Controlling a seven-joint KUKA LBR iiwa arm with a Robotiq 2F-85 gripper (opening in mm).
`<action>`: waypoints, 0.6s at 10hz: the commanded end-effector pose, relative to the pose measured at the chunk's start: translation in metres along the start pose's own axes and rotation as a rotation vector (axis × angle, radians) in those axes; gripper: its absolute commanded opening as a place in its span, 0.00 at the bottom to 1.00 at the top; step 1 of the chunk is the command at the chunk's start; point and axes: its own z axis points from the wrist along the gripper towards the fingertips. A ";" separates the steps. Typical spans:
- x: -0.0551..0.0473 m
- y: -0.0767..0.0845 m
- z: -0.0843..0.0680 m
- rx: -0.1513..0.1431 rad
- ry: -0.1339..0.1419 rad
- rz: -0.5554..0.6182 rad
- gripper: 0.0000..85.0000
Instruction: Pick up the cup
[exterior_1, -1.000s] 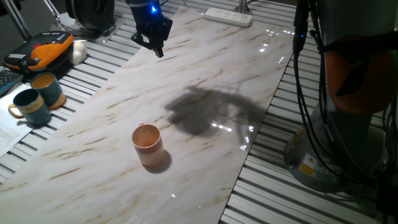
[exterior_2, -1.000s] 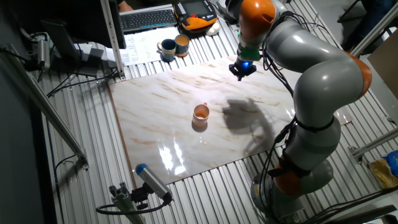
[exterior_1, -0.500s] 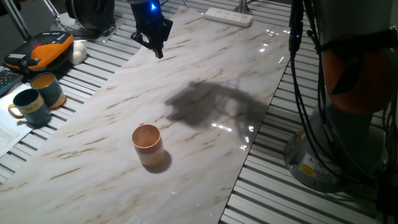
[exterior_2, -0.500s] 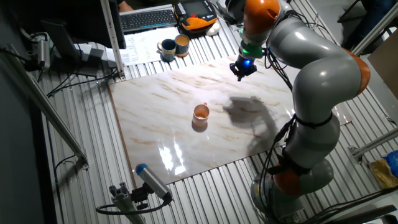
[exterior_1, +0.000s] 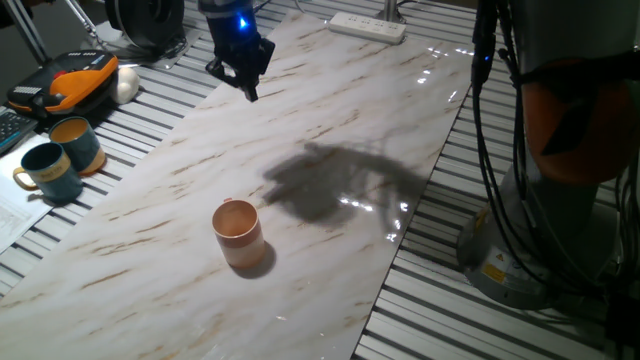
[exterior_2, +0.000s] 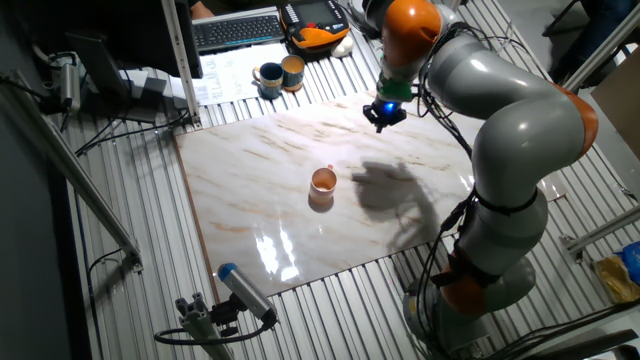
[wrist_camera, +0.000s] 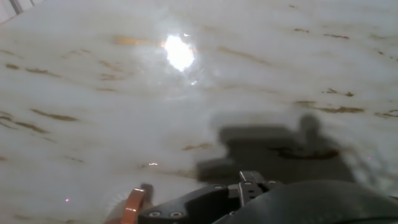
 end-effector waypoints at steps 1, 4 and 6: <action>0.003 0.003 0.001 -0.008 -0.003 0.007 0.00; 0.011 0.010 0.006 -0.050 -0.023 0.056 0.00; 0.023 0.020 0.014 -0.044 -0.049 0.093 0.00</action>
